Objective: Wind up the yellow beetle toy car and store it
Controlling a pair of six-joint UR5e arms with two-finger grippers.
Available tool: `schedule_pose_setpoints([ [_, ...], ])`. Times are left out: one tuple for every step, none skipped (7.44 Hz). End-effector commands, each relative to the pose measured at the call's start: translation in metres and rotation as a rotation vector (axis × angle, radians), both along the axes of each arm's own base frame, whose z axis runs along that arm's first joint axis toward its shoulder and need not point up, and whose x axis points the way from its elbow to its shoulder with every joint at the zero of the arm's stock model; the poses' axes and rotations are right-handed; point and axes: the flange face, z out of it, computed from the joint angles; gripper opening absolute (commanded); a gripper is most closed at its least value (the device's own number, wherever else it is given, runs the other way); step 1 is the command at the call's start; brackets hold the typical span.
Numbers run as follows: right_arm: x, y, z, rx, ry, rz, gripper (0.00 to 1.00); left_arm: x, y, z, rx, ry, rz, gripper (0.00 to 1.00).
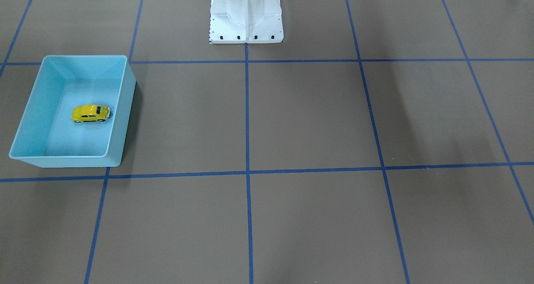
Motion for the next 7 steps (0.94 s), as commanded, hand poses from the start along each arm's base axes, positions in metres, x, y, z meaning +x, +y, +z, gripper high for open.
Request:
schedule_pose_setpoints([
  [0.017,0.025,0.072,-0.142,0.012,0.023,1.0,0.0,0.0,0.0,0.0,0.002,0.0,1.0],
  [0.018,0.037,0.089,-0.166,0.014,0.022,1.0,0.0,0.0,0.0,0.0,0.002,0.0,1.0],
  [0.019,0.049,0.103,-0.193,0.02,0.021,1.0,0.0,0.0,0.0,0.0,0.0,0.0,1.0],
  [0.019,0.049,0.106,-0.199,0.02,0.02,1.0,0.0,0.001,0.001,-0.003,0.002,0.0,1.0],
  [0.018,0.045,0.096,-0.18,0.012,0.021,1.0,0.0,0.001,0.001,-0.003,0.002,0.0,1.0],
  [0.017,0.042,0.082,-0.157,-0.005,0.021,1.0,0.0,0.001,0.0,-0.001,0.002,0.0,1.0],
  [0.017,0.04,0.08,-0.135,-0.007,0.017,1.0,0.0,0.001,0.0,-0.001,0.002,0.0,1.0],
])
